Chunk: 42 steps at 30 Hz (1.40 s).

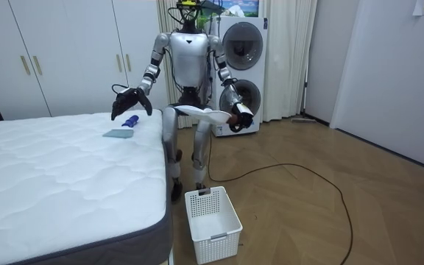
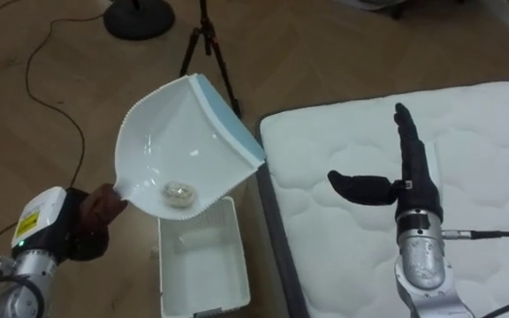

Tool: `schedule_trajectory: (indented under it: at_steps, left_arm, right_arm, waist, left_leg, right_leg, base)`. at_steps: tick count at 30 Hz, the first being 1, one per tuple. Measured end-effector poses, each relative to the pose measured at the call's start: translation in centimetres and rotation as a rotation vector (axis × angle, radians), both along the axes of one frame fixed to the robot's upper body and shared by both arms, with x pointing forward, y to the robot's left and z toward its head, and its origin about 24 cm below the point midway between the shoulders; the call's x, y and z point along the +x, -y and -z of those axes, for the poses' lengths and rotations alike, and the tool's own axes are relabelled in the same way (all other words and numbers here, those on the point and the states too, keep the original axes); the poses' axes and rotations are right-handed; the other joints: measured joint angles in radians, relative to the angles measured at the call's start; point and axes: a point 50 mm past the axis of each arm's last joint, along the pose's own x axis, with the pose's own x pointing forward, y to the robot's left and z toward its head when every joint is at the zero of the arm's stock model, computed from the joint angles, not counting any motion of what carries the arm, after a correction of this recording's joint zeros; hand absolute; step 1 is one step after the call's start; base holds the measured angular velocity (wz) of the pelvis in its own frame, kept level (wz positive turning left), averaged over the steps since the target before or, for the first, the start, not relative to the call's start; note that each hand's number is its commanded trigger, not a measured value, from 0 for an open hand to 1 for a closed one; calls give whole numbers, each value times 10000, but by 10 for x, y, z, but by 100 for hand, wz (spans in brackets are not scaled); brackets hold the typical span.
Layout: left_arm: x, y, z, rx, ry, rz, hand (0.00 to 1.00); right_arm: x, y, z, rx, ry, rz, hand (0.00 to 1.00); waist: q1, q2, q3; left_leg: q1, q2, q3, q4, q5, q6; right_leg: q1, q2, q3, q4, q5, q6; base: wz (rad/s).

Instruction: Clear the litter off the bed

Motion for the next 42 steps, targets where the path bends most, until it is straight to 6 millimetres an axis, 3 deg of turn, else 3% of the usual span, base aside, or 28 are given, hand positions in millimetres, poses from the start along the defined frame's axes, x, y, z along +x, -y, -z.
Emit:
schedule_trajectory:
  at_steps: [1,3,5,6,7,12,15,17,18,20,27,32,34,36,42]
  left_arm:
    - [0,0,0,14,2,21,100]
    - [-1,1,1,-36,-40,64,100]
    - [1,-1,-1,34,40,115,100]
    - [2,-1,-2,87,90,141,100]
    - [4,-2,-4,95,134,149,100]
    - [1,-9,-2,336,50,27,100]
    - [-1,-16,0,650,-253,-110,100]
    - [-3,-19,2,738,-404,-230,100]
    - [-5,-21,4,780,-562,-353,100]
    - [-9,-24,9,850,-881,-506,100]
    - [-13,-39,9,1768,-1345,-425,100]
    - [-6,-56,-5,2656,-970,-338,100]
    - [-2,-59,-5,2754,-985,-460,100]
    - [-1,-62,-7,2915,-928,-474,100]
    - [-1,-64,-8,3407,-1089,-100,100]
  right_arm:
    - [0,0,0,3,16,-10,0]
    - [1,0,0,-7,5,74,0]
    - [1,0,0,-7,5,79,0]
    - [0,1,0,-29,6,87,0]
    - [0,1,0,33,-4,88,0]
    - [0,1,3,611,-137,23,0]
    - [0,1,4,686,-213,-40,0]
    - [-1,3,9,540,-430,-38,0]
    - [-2,4,12,392,-604,-35,0]
    - [-3,6,16,309,-829,-13,0]
    - [1,16,13,-418,-742,124,0]
    - [12,19,7,-510,-432,272,0]
    - [15,20,8,-638,-446,251,0]
    - [15,20,9,-891,-491,159,0]
    - [14,23,12,-922,-460,591,0]
  waist:
    - [10,-129,-9]
    - [33,3,27]
    - [-33,34,29]
    - [-92,52,21]
    - [-93,34,21]
    - [79,-154,-19]
    - [179,-194,-36]
    - [232,-198,-32]
    - [242,-200,-30]
    - [193,-171,-21]
    - [-168,136,133]
    - [-306,425,117]
    - [-339,528,104]
    - [-401,536,106]
    - [-330,574,103]
  left_leg:
    - [-46,-212,12,65,-76,-30]
    - [-84,-203,138,209,-231,-30]
    - [-258,-2,675,196,-274,-47]
    - [-487,411,1904,198,-343,54]
    - [-586,715,2775,209,-435,191]
    - [-101,603,2523,-36,-499,213]
    - [-2,604,2476,-151,-540,139]
    - [-26,606,2490,-109,-677,-330]
    - [-29,608,2542,-123,-768,-824]
    - [-7,609,2608,-153,-841,-1007]
    - [-169,587,2508,-153,-824,-968]
    - [-612,496,2450,-140,-652,-717]
    - [-604,434,2530,-326,-567,-804]
    - [-599,440,2630,-548,-501,-891]
    - [-862,472,2756,-598,-447,-826]
  right_leg:
    - [-19,-89,-15,-152,638,-11]
    - [100,-129,-166,-153,660,-184]
    - [93,-191,-361,-174,590,-187]
    - [97,-218,-603,-143,494,-190]
    - [96,-215,-693,-60,380,-166]
    - [107,-50,123,43,417,-118]
    - [253,-57,33,8,431,-106]
    - [258,-59,-107,23,409,-97]
    - [301,-97,-244,2,413,-101]
    - [461,-142,-414,-156,380,-142]
    - [341,-145,-553,-192,291,-155]
    - [-220,-231,-561,-18,182,-161]
    - [-295,-339,-583,51,71,-174]
    - [-350,-402,-583,20,71,-175]
    - [-691,-458,-584,60,56,-171]
  base:
    - [26]
    - [22]
    - [33]
    - [45]
    - [32]
    - [10]
    - [7]
    - [0]
    - [0]
    - [2]
    - [14]
    - [4]
    - [0]
    - [0]
    - [-5]
